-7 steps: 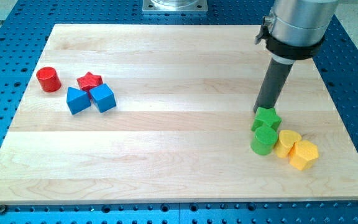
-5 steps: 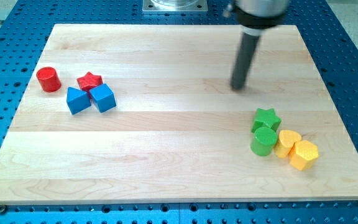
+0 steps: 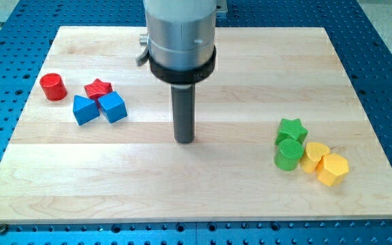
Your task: Place the red circle bottom left to the blue triangle
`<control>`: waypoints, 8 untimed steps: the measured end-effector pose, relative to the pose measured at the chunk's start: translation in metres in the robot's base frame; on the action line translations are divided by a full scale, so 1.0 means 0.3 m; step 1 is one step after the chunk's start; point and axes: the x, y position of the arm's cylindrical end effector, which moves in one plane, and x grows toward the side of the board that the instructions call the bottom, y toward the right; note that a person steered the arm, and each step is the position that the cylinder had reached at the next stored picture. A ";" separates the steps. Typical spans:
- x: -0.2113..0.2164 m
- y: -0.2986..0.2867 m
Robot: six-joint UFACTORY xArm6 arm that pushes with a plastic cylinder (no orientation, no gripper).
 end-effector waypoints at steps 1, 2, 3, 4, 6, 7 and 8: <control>-0.206 -0.008; -0.444 -0.151; -0.614 -0.420; -0.628 -0.773; -0.451 -0.825; -0.330 -0.825; -0.222 -0.825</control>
